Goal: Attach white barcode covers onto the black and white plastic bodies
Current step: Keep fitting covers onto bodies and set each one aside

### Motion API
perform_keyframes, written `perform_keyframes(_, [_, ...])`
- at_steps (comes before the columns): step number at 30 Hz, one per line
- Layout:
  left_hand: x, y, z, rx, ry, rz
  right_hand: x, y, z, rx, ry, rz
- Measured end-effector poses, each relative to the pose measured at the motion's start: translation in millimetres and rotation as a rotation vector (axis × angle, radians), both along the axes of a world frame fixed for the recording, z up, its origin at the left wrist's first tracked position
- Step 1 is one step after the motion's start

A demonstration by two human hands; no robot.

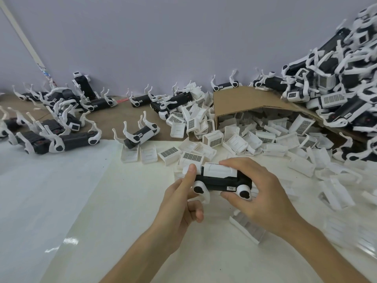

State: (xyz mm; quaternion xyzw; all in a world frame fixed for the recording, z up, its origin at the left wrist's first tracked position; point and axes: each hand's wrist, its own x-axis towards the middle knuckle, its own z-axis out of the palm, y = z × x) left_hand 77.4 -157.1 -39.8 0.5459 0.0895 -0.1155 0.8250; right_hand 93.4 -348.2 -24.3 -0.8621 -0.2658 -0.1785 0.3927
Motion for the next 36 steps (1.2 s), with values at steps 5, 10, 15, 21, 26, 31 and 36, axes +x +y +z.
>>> perform_keyframes(5, [-1,4,5,0.061,-0.025,-0.010,-1,1,1,0.052,-0.021,0.023])
perform_keyframes(10, [-2,4,11,0.091,-0.040,-0.020,-1,0,0,0.076,-0.077,0.002])
perform_keyframes(15, [-3,3,11,0.111,-0.042,-0.003,-3,0,1,0.091,0.000,0.024])
perform_keyframes(21, [-4,1,9,0.109,-0.031,0.011,-4,4,-5,0.124,0.116,0.028])
perform_keyframes(26, [-4,1,10,0.121,-0.031,0.018,-5,4,-2,0.178,0.110,0.068])
perform_keyframes(31, [-5,-1,10,0.114,-0.020,0.035,-5,5,-2,0.169,0.053,0.053])
perform_keyframes(36, [-4,1,10,0.104,-0.034,0.030,-4,4,-1,0.119,0.109,0.052])
